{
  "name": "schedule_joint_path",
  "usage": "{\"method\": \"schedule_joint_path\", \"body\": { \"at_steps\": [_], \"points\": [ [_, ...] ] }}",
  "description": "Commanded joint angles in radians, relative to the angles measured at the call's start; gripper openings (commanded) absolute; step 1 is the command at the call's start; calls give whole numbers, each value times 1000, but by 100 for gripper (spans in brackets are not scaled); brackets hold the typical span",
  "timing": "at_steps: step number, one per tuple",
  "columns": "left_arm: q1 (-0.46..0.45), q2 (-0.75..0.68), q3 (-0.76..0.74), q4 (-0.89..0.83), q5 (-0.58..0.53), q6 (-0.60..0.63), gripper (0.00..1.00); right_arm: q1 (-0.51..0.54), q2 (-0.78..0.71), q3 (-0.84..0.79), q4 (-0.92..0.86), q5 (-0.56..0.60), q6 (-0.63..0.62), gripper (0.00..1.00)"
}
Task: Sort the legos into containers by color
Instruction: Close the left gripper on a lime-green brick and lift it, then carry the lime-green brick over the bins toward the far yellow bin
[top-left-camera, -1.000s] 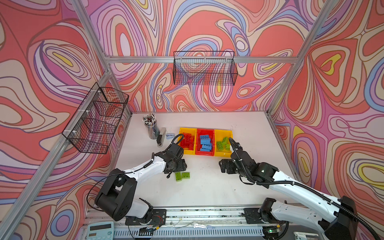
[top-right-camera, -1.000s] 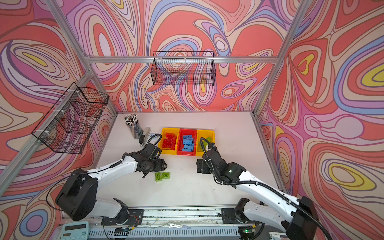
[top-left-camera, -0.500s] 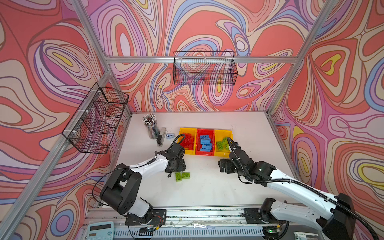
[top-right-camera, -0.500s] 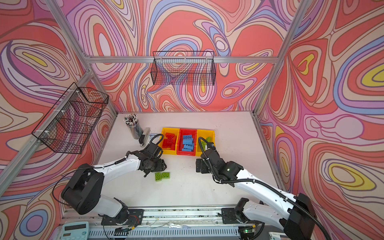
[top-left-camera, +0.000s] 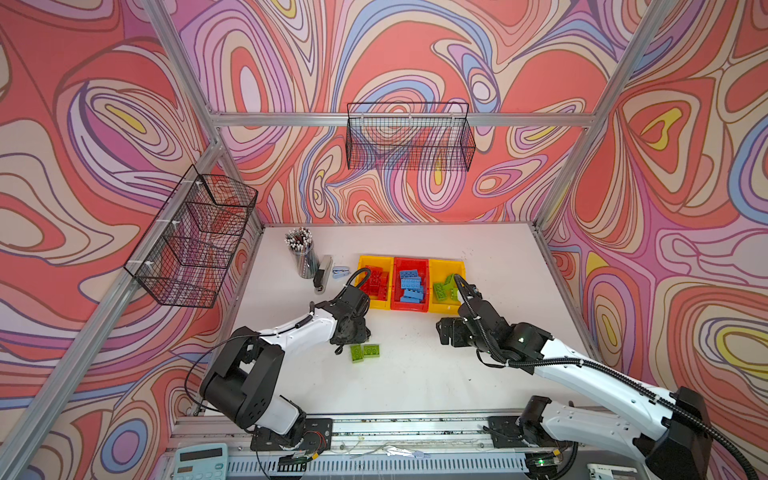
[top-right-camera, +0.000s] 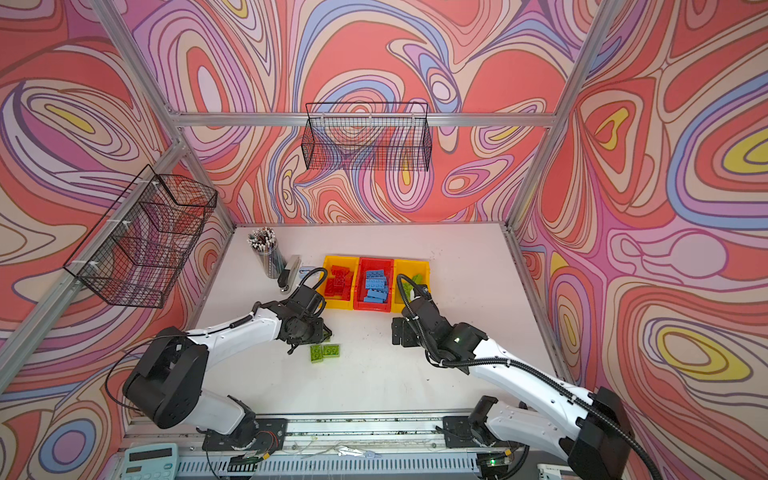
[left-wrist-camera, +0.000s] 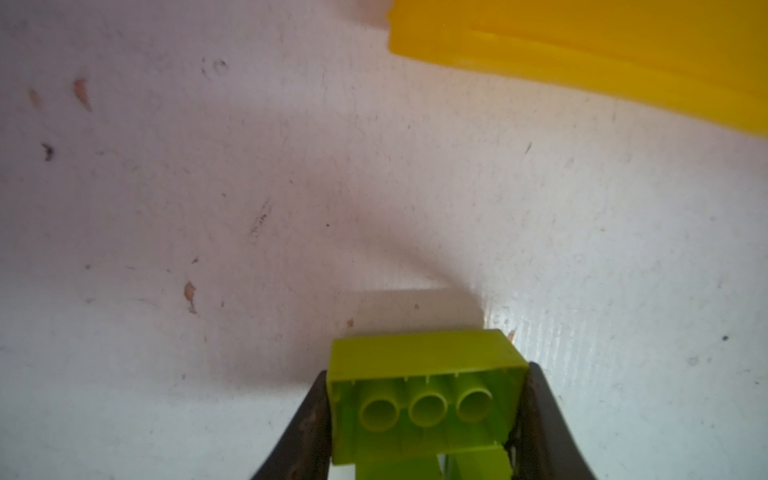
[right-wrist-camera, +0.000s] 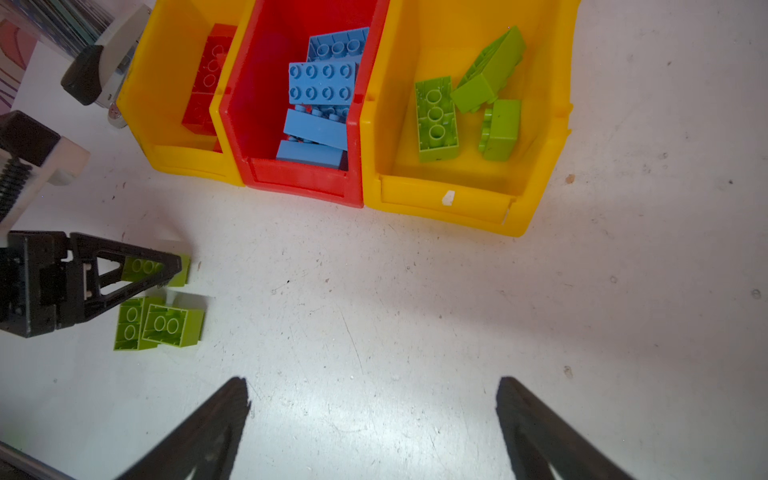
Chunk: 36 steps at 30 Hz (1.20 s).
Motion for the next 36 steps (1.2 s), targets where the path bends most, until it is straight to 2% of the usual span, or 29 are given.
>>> {"method": "schedule_joint_path", "body": {
  "at_steps": [1,7,13,20,26,34,36],
  "points": [
    [-13,-5,47,-60,-20,5,34,4,-28,3,3,16,2,98],
    [-66,11,174,-126,-40,16,32,3,-66,-15,-1,29,5,98],
    [-132,104,382,-177,-51,22,32,4,-131,-36,-20,55,9,98],
    [-229,329,760,-248,-56,54,33,3,-193,-49,-57,93,15,98],
    [-260,561,1093,-313,-17,75,33,3,-229,-49,-87,90,33,98],
    [-266,765,1350,-307,10,59,37,4,-275,-38,-133,113,38,98],
    [-266,798,1384,-286,17,50,41,4,-278,-29,-145,119,37,98]
  ]
}}
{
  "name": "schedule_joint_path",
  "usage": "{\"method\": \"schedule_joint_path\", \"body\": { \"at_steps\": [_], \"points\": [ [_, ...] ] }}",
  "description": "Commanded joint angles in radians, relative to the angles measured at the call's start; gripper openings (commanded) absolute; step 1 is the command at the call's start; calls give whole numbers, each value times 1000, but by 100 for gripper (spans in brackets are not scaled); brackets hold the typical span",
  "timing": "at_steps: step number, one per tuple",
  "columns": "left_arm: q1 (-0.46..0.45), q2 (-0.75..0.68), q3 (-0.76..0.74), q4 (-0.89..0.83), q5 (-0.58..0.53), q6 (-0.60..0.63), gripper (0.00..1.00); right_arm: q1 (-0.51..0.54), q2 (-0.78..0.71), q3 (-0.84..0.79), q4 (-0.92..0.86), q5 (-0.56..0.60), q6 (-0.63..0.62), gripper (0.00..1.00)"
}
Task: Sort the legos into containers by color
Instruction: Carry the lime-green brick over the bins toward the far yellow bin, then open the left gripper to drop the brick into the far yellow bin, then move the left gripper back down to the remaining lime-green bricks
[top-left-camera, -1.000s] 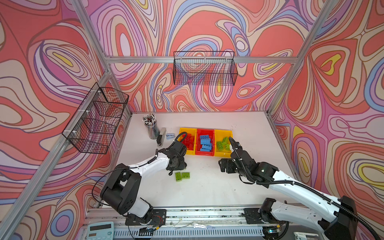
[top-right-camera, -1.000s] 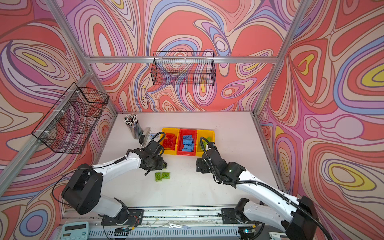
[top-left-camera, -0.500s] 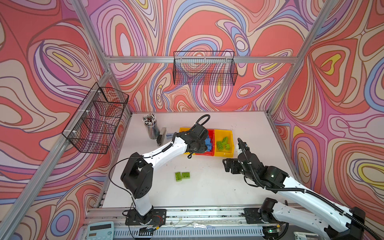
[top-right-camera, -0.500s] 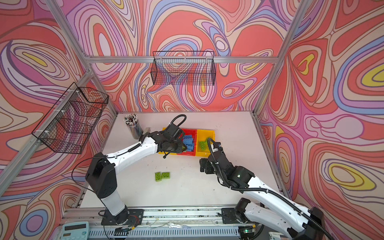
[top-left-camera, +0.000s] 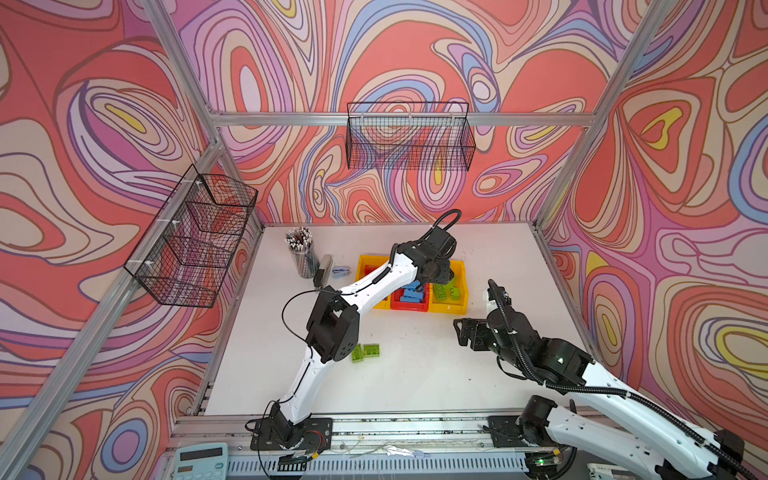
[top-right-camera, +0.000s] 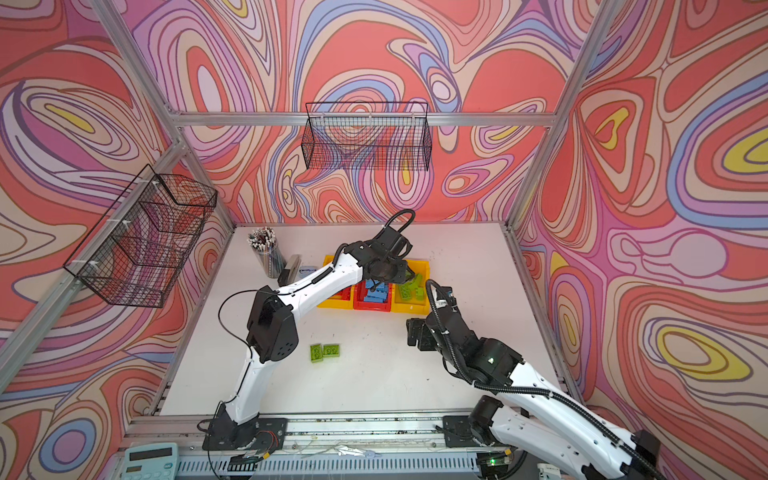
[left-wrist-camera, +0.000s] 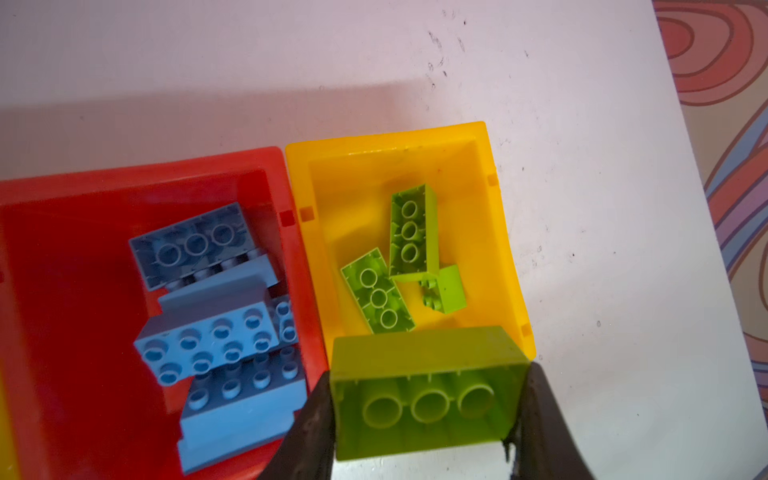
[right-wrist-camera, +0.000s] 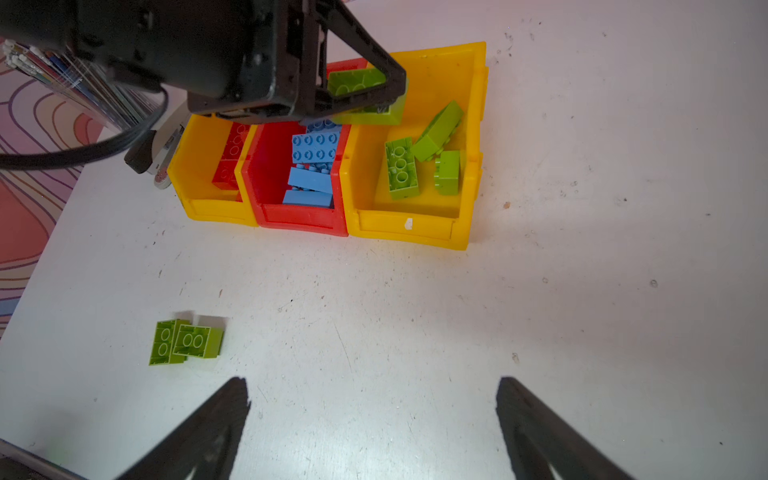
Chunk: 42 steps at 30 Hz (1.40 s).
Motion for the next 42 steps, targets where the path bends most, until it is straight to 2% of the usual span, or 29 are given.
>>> {"method": "schedule_joint_path", "body": {
  "at_steps": [1,3,8,12,18,22,28,31,36,42],
  "points": [
    [-1,53,59,-10,17,-10,43,4,-15,9,-51,34,15,98],
    [-1,79,87,4,22,-19,49,4,-22,15,-62,38,17,98],
    [0,108,172,-30,45,-19,78,4,-44,32,-89,43,23,98],
    [-2,5,72,15,36,-23,87,4,-38,40,-92,48,20,98],
    [-3,-263,-274,133,-6,-29,87,3,6,55,-71,32,10,98],
    [-3,-476,-583,154,-95,-43,87,3,33,56,-37,9,2,98],
    [-4,-781,-1061,157,-167,-181,87,4,101,61,20,-22,-8,98],
    [-3,-909,-1249,163,-217,-251,87,4,138,64,59,-49,-7,98],
    [2,-1002,-1390,146,-270,-306,87,3,201,80,104,-98,-5,98],
    [46,-998,-1446,211,-238,-316,85,10,212,100,98,-103,10,98]
  ]
}}
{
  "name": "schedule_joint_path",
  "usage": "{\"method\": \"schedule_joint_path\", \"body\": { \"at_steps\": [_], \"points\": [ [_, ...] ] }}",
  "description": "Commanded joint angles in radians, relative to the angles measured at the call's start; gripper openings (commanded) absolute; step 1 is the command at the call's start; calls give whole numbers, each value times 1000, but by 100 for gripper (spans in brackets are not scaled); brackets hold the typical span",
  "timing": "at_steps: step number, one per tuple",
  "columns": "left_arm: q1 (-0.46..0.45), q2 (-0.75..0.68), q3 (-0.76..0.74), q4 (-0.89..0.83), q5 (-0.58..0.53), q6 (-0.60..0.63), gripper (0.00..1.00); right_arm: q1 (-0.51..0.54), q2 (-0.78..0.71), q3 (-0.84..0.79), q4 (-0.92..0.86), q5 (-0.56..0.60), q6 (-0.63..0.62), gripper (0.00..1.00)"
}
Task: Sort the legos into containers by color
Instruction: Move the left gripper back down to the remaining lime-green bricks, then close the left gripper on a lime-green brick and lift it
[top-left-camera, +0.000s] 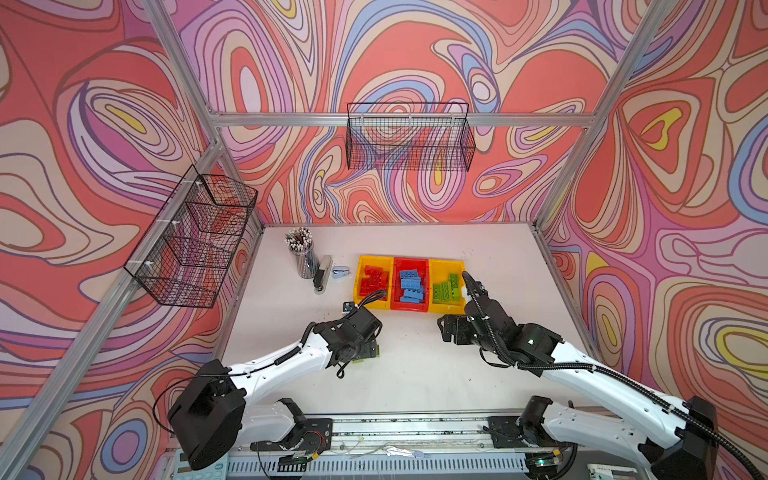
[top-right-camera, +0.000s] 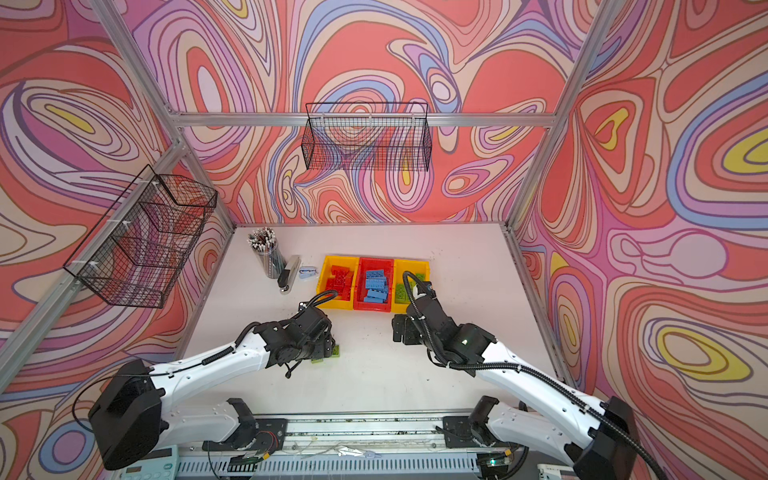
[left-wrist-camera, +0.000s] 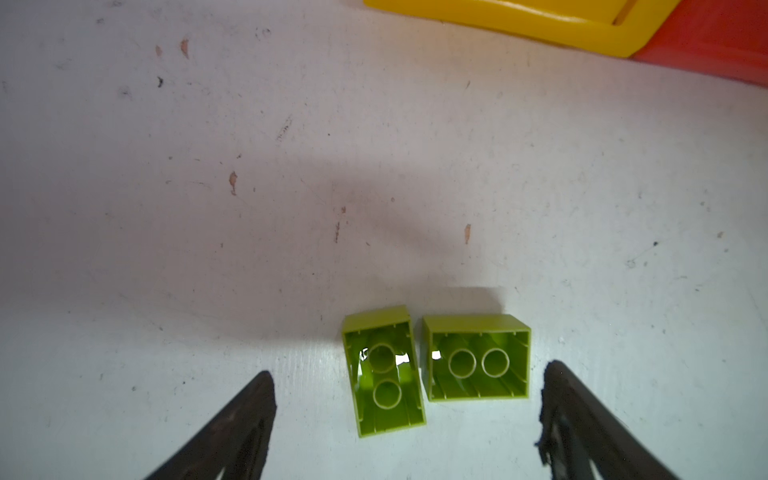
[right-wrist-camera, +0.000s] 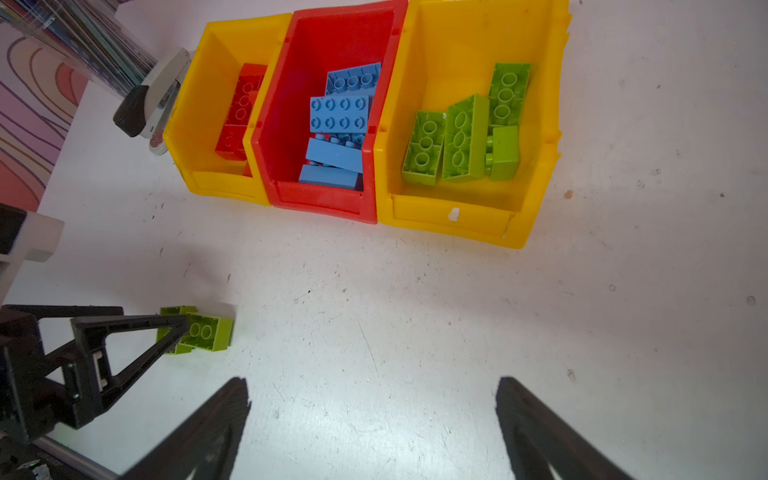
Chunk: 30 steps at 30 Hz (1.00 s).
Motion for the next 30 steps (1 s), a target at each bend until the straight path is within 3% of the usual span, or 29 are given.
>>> {"method": "schedule_joint_path", "body": {
  "at_steps": [1,9,21,30],
  "points": [
    [27,6,-20,46,-12,-39,85,10,-12,34,8,-6,19,98],
    [131,3,-103,150,59,-52,81,13,-28,28,-10,6,36,98],
    [131,29,-142,134,96,-85,58,13,-5,24,10,12,9,98],
    [131,41,-169,116,102,-103,50,14,-8,5,16,18,-3,98]
  ]
}}
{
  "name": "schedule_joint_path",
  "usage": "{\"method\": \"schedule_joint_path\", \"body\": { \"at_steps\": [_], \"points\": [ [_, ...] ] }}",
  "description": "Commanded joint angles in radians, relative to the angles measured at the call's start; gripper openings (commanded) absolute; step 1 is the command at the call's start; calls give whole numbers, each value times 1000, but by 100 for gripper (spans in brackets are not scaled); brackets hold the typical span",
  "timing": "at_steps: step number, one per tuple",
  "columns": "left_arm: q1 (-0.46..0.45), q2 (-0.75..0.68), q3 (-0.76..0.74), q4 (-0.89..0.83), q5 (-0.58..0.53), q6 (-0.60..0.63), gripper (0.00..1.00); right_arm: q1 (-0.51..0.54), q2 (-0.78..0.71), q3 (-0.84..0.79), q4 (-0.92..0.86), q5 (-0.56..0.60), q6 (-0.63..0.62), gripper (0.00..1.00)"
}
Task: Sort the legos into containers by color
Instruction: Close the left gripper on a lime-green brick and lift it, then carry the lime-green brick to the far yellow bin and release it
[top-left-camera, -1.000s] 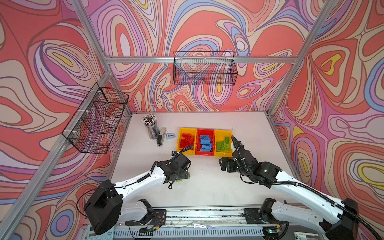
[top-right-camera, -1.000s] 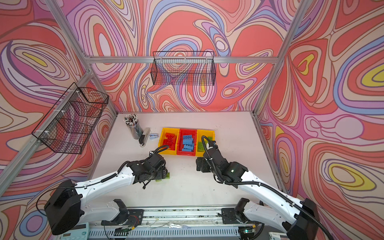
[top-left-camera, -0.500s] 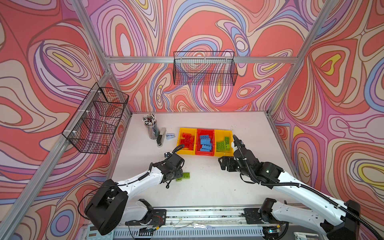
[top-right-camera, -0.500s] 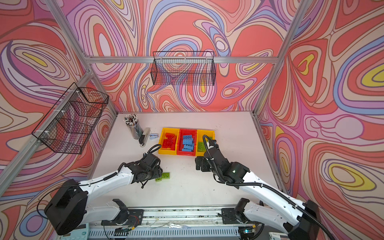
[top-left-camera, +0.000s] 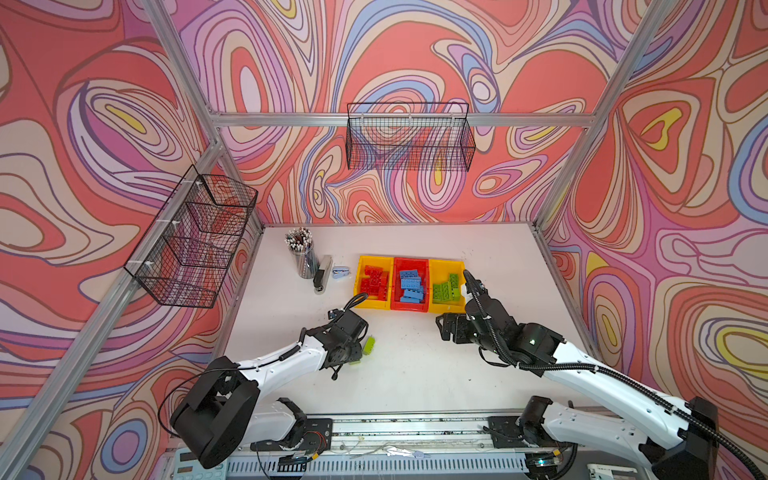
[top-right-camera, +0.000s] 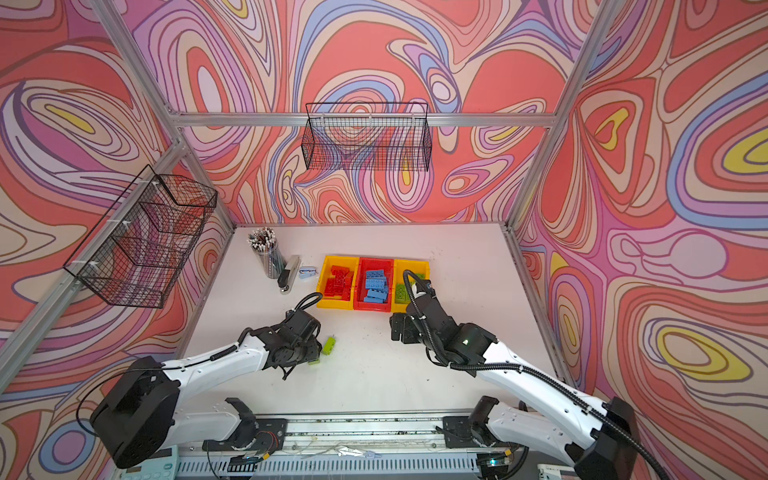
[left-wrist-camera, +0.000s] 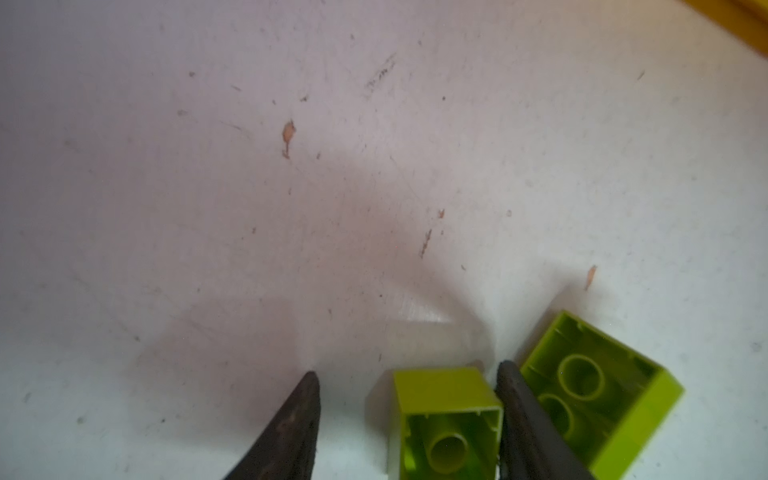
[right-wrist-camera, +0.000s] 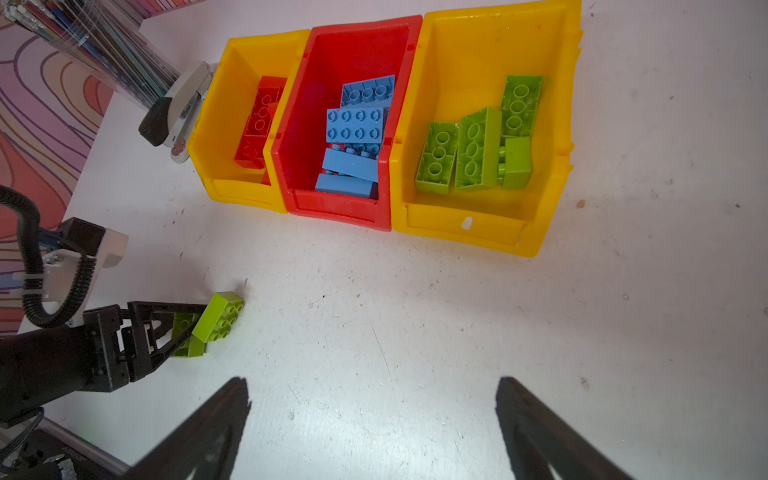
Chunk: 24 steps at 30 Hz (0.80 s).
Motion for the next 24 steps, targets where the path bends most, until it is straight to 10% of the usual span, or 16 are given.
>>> {"method": "schedule_joint_path", "body": {
  "at_steps": [1,9,24],
  "points": [
    [4,10,-30,-36,19,-34,48,4,-5,-9,8,19,-6,98],
    [4,-71,-66,-108,30,-49,17,3,-18,-25,26,20,-8,98],
    [-63,139,478,-160,10,97,14,3,-132,-67,-10,58,6,98]
  ]
}}
